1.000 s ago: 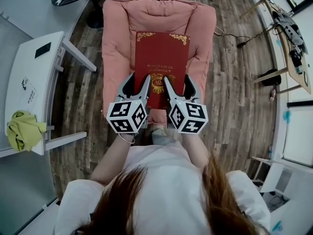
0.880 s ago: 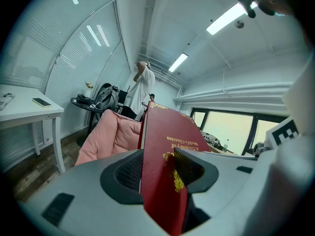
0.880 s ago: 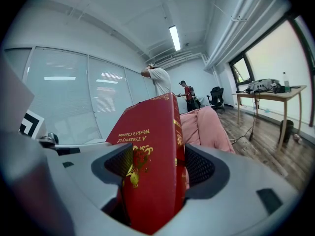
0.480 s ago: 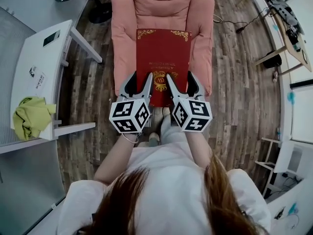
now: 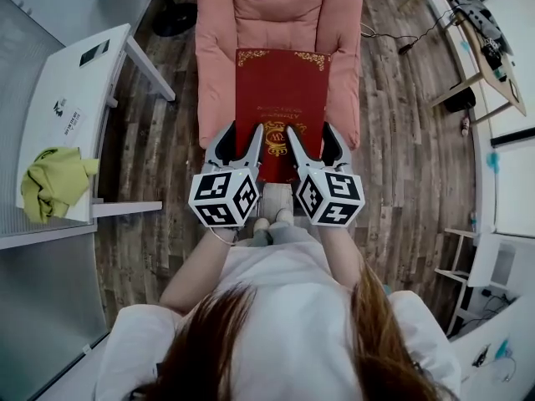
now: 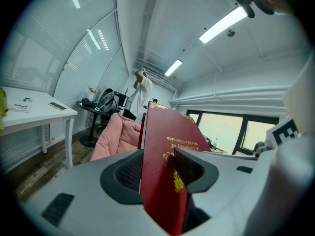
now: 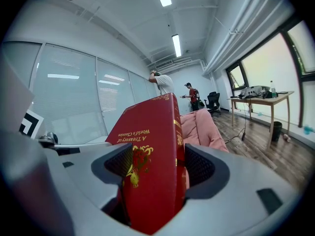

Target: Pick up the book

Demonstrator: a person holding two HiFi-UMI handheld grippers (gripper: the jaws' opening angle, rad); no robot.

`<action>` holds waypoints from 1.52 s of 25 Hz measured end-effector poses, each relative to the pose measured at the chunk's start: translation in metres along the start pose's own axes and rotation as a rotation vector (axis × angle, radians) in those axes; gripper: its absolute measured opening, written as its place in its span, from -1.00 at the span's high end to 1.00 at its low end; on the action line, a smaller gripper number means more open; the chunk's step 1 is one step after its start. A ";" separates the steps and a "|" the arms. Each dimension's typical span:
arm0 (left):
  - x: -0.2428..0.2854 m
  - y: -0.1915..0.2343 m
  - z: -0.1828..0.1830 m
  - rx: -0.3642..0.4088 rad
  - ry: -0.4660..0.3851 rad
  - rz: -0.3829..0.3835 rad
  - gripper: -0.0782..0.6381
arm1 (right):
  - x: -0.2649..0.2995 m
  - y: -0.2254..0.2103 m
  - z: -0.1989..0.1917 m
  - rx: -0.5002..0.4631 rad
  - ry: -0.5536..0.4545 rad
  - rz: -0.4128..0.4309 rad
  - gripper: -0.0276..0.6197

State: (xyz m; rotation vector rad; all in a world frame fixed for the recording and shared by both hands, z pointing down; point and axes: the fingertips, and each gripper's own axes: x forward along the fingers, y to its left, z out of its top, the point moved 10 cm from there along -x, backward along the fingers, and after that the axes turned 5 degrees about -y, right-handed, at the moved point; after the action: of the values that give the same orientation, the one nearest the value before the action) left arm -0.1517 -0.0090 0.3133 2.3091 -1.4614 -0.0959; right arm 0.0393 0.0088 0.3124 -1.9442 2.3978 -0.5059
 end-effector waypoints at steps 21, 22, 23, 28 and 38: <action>-0.081 -0.062 -0.033 0.040 -0.015 0.013 0.28 | -0.102 -0.007 -0.020 0.034 -0.020 0.019 -0.10; -0.088 -0.069 -0.037 0.038 -0.020 0.015 0.28 | -0.112 -0.009 -0.021 0.036 -0.020 0.021 -0.10; -0.096 -0.077 -0.042 0.035 -0.025 0.018 0.28 | -0.123 -0.011 -0.023 0.036 -0.018 0.023 -0.10; -0.144 -0.113 -0.068 0.033 -0.046 0.027 0.28 | -0.183 -0.016 -0.035 0.034 -0.026 0.028 -0.11; -0.230 -0.168 -0.088 0.028 -0.072 0.036 0.28 | -0.284 -0.008 -0.040 0.026 -0.038 0.047 -0.11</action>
State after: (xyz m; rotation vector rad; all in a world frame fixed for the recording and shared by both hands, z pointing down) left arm -0.0881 0.2821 0.2963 2.3228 -1.5478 -0.1506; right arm 0.1028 0.2883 0.2979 -1.8651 2.3956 -0.4907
